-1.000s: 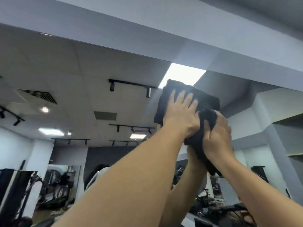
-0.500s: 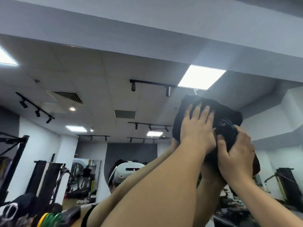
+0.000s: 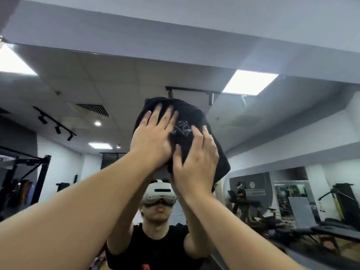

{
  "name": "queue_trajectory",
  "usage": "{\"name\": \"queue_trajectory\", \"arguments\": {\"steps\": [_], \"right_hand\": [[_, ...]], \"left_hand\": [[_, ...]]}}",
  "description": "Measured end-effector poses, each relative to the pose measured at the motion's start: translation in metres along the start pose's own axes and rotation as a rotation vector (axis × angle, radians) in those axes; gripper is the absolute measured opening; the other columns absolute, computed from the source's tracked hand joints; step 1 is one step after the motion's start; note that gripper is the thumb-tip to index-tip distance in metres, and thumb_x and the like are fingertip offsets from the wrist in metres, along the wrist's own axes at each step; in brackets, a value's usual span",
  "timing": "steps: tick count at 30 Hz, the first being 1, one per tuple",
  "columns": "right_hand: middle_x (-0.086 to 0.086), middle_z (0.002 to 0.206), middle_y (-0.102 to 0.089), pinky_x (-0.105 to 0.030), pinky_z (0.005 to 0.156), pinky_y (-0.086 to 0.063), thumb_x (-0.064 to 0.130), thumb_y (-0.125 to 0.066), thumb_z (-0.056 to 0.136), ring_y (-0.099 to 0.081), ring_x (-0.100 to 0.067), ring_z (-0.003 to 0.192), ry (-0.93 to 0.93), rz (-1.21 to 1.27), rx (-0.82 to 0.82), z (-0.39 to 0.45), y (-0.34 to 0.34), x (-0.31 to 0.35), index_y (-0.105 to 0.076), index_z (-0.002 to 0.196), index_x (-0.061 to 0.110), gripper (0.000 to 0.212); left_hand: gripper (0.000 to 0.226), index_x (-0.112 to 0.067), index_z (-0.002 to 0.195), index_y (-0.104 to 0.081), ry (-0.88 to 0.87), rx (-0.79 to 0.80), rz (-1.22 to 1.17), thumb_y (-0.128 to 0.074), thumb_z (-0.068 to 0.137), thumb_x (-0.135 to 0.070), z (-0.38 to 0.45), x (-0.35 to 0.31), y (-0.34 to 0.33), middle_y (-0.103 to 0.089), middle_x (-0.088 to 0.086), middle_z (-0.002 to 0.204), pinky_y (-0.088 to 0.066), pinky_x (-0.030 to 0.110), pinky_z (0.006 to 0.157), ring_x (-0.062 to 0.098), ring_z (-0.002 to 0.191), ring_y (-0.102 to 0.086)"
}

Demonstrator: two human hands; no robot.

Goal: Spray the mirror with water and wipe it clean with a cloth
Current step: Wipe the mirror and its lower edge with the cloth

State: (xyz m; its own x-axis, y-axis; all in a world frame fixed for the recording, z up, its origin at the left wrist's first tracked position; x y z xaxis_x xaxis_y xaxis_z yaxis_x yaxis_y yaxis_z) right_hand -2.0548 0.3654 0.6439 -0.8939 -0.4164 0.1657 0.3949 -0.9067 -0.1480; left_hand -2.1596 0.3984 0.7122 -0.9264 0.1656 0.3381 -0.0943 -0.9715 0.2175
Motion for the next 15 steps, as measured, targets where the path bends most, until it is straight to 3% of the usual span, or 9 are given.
{"name": "queue_trajectory", "arguments": {"steps": [2, 4, 8, 15], "right_hand": [[-0.005, 0.161, -0.025, -0.045, 0.123, -0.02, 0.042, -0.047, 0.095, -0.022, -0.026, 0.148, 0.066, -0.018, 0.042, -0.018, -0.015, 0.023, -0.028, 0.151, 0.026, 0.061], [-0.008, 0.161, -0.025, -0.047, 0.12, -0.024, 0.04, -0.046, 0.093, -0.027, -0.032, 0.146, 0.15, -0.072, 0.063, -0.033, -0.023, 0.032, -0.03, 0.152, 0.024, 0.063], [-0.01, 0.159, -0.03, -0.049, 0.114, -0.032, 0.035, -0.051, 0.088, -0.035, -0.034, 0.142, 0.266, -0.103, 0.065, -0.045, -0.023, 0.022, -0.03, 0.151, 0.024, 0.068], [-0.007, 0.157, -0.033, -0.042, 0.113, -0.032, 0.037, -0.052, 0.086, -0.037, -0.029, 0.139, 0.251, -0.098, 0.098, -0.049, 0.005, -0.026, -0.028, 0.148, 0.027, 0.067]], "left_hand": [[0.077, -0.01, 0.163, -0.02, -0.021, -0.08, -0.022, -0.024, 0.094, -0.045, -0.022, 0.026, 0.001, -0.018, 0.01, 0.17, -0.013, 0.05, 0.126, 0.035, 0.158, -0.012], [0.081, -0.007, 0.16, -0.029, -0.049, -0.111, -0.017, -0.028, 0.089, -0.046, -0.041, 0.04, -0.003, -0.028, 0.013, 0.167, -0.021, 0.052, 0.125, 0.036, 0.155, -0.02], [0.082, -0.003, 0.158, -0.034, -0.077, -0.173, -0.02, -0.034, 0.087, -0.045, -0.06, 0.036, -0.009, -0.034, 0.016, 0.164, -0.019, 0.055, 0.122, 0.041, 0.152, -0.025], [0.081, -0.002, 0.158, -0.031, -0.089, -0.167, -0.029, -0.027, 0.09, -0.046, -0.059, -0.021, -0.02, -0.028, 0.019, 0.166, -0.014, 0.064, 0.121, 0.043, 0.154, -0.017]]}}
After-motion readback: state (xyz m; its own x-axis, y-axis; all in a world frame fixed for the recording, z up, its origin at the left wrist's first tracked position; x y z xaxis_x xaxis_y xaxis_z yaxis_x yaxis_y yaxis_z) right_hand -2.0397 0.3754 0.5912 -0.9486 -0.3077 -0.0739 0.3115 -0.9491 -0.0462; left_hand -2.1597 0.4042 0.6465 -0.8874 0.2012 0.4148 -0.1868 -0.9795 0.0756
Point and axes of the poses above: each hand's wrist, its own z-axis towards the middle knuckle, its own y-axis out of the back of the hand, x = y × z, the point moved 7 cm from there along z, towards the middle knuckle
